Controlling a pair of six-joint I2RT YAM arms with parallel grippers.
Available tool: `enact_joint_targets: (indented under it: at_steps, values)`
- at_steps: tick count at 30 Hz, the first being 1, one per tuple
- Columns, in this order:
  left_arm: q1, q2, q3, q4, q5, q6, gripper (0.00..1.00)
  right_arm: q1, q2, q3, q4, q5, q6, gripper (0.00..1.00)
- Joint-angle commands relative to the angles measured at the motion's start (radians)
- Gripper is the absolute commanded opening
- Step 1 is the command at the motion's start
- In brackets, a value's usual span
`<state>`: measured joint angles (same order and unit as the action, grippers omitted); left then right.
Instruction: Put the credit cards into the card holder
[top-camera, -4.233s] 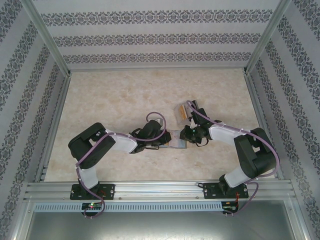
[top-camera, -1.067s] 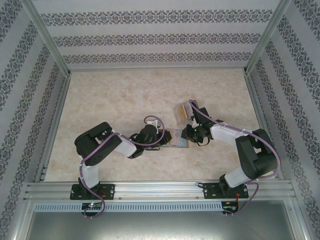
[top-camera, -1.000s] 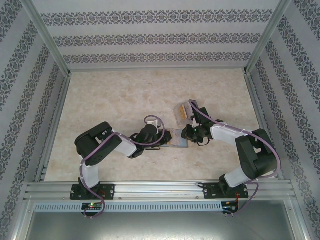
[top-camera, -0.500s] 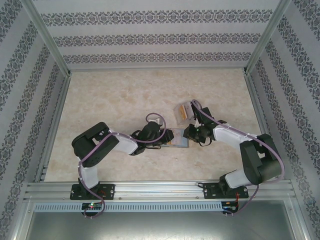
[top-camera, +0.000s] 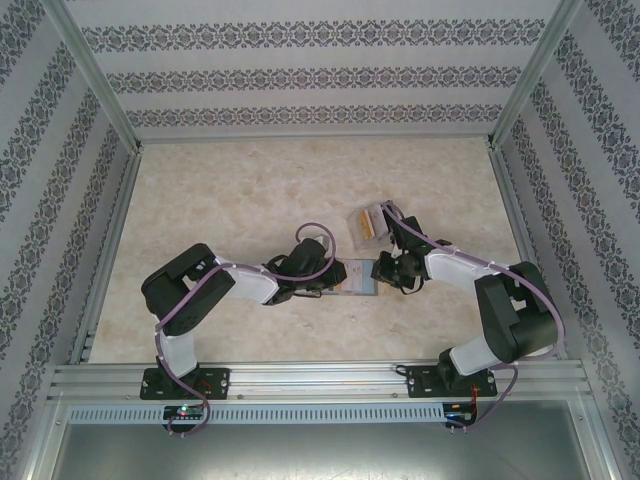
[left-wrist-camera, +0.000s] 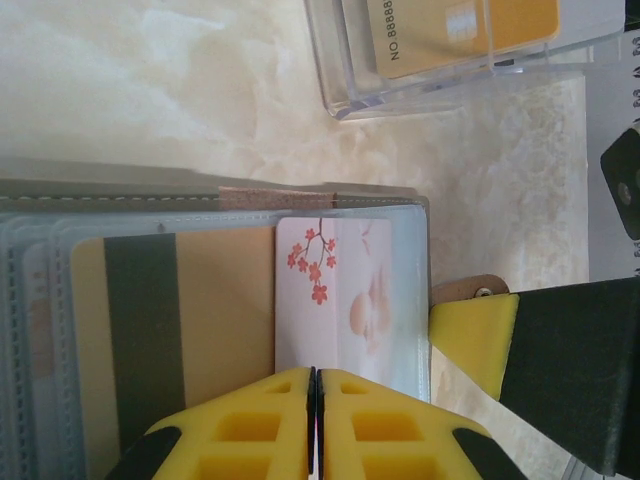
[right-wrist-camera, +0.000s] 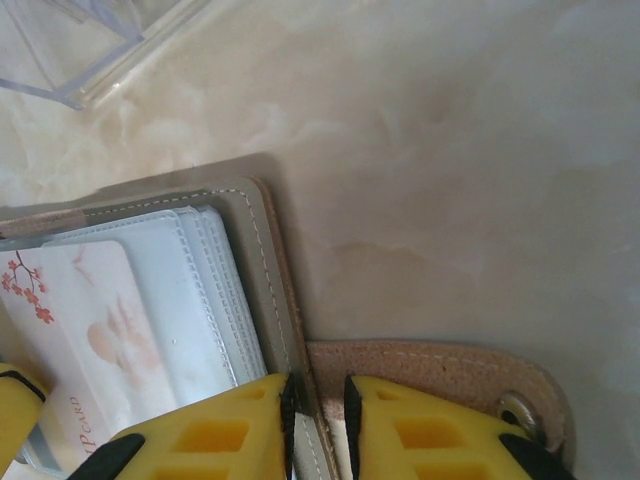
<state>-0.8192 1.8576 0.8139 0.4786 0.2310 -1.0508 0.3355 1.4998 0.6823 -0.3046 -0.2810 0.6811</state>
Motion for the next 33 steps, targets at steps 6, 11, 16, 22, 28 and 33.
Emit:
enact_joint_targets:
  at_steps: [6,11,16,22,28,33]
  values:
    - [-0.015,0.048,0.048,-0.136,0.012,0.022,0.13,0.017,0.03,-0.012,0.004,-0.003,0.0,0.23]
    - [-0.017,-0.03,0.038,-0.286,-0.097,0.039,0.17,0.02,0.03,-0.008,-0.013,0.025,-0.001,0.24]
    - [-0.017,-0.113,0.083,-0.47,-0.182,0.107,0.26,0.02,0.028,-0.009,-0.011,0.019,-0.005,0.24]
    - [-0.023,-0.105,0.186,-0.534,-0.122,0.189,0.25,0.023,0.032,-0.007,-0.005,0.013,-0.006,0.24]
    - [-0.035,-0.061,0.289,-0.681,-0.139,0.207,0.19,0.023,0.035,-0.01,-0.001,0.013,-0.008,0.23]
    - [-0.04,-0.012,0.345,-0.729,-0.108,0.203,0.2,0.023,0.036,-0.015,0.002,0.014,-0.009,0.24]
